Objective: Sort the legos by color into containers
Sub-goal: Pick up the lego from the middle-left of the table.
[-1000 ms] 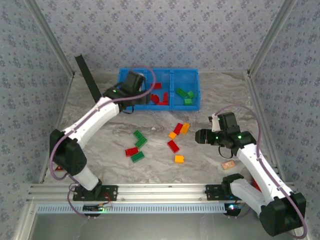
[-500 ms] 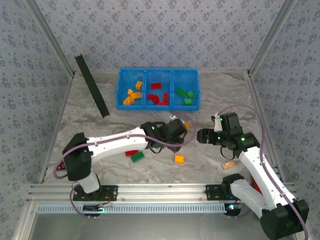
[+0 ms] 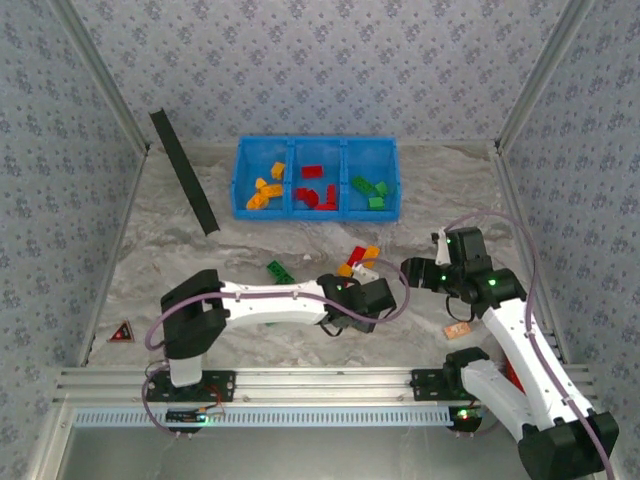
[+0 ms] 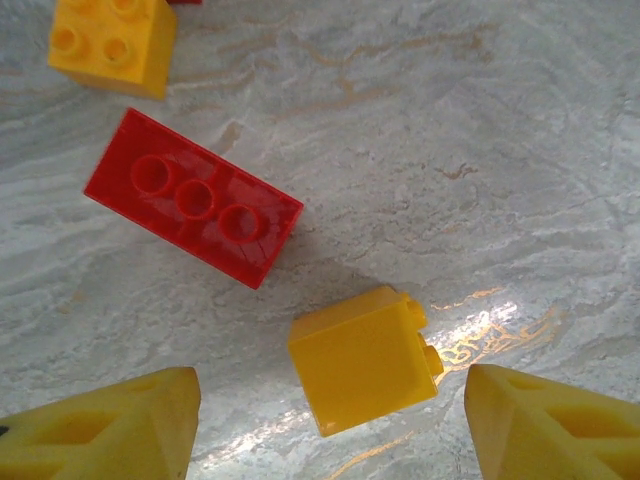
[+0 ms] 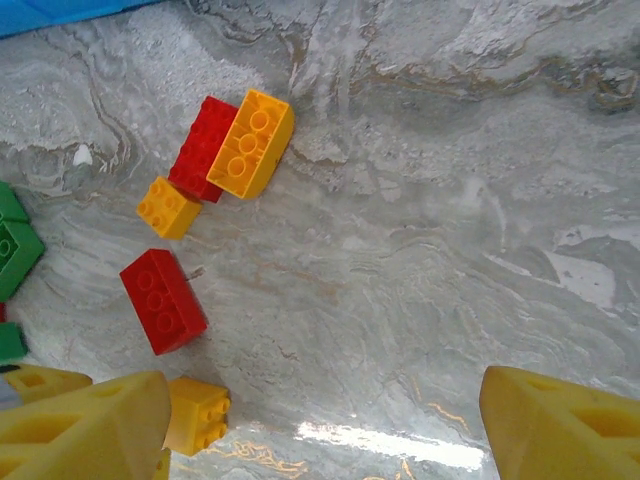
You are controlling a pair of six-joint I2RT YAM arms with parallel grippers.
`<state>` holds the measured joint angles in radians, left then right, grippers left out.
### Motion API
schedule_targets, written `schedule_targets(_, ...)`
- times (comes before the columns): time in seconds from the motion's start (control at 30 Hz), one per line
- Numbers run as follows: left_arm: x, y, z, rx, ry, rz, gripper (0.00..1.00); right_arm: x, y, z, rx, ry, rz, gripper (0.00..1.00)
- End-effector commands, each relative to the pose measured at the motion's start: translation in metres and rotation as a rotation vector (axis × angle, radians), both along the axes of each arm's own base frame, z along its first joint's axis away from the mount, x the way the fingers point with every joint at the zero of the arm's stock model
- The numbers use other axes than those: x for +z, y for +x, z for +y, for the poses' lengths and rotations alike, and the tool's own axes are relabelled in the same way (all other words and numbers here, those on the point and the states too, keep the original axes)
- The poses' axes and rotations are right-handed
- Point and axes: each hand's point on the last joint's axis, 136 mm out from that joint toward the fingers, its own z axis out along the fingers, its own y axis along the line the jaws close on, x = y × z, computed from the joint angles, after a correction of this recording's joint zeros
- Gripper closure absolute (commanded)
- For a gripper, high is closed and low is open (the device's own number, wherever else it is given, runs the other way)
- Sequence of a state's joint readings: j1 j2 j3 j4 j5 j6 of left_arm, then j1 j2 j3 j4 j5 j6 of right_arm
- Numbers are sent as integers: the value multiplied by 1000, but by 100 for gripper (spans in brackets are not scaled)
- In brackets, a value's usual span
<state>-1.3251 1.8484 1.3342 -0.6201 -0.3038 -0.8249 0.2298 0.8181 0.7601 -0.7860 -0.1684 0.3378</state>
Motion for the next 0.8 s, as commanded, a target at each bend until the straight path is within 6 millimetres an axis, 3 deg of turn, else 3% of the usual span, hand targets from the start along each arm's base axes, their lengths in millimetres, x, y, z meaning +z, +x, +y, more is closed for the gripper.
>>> schedule_targets(0.0,2,0,-13,36,-35,-6,29,10,1,-6,-42,8,-12,17)
schedule_targets(0.57,-35,-2,-22,62,-5,21,31,9,2,-7,-42,27,-14,18)
schedule_targets(0.77,-45,-1,-19,65,16,16,39,10,2,-8,-45,31,-21,18)
